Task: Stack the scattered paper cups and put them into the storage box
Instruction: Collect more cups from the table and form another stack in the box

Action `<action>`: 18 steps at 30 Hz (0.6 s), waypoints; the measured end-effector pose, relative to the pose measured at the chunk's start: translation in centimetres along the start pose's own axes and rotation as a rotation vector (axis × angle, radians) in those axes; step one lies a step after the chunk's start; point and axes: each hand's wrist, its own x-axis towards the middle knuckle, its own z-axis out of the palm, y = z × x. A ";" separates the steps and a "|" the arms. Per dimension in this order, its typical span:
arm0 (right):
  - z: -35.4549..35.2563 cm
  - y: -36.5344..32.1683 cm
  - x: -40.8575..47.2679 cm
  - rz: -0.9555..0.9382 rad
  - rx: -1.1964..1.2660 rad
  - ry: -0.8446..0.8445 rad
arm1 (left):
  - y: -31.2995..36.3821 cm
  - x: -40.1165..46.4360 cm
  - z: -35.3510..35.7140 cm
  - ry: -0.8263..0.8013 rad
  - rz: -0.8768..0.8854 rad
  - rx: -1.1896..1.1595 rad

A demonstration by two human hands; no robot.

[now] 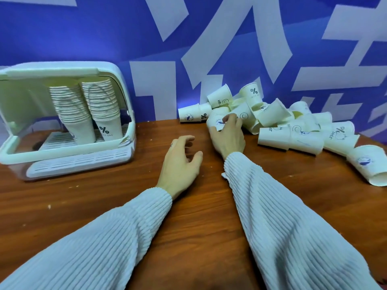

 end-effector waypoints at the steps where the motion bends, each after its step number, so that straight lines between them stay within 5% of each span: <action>1: -0.4 -0.3 -0.5 0.032 0.067 -0.010 | -0.2 0.1 -0.1 0.014 -0.036 -0.048; 4: -1.3 -1.3 -2.7 0.055 0.326 -0.023 | -0.3 0.4 -0.7 0.077 -0.169 -0.226; 8: -1.3 -2.5 -6.0 -0.138 0.544 -0.204 | -0.8 1.0 -1.6 0.135 -0.322 -0.622; 13: -1.4 -3.2 -7.9 -0.259 0.569 -0.387 | -1.0 0.9 -2.0 0.257 -0.335 -0.564; 18: -1.4 -2.9 -8.2 -0.184 0.681 -0.562 | -0.7 0.7 -2.2 0.180 -0.310 -0.565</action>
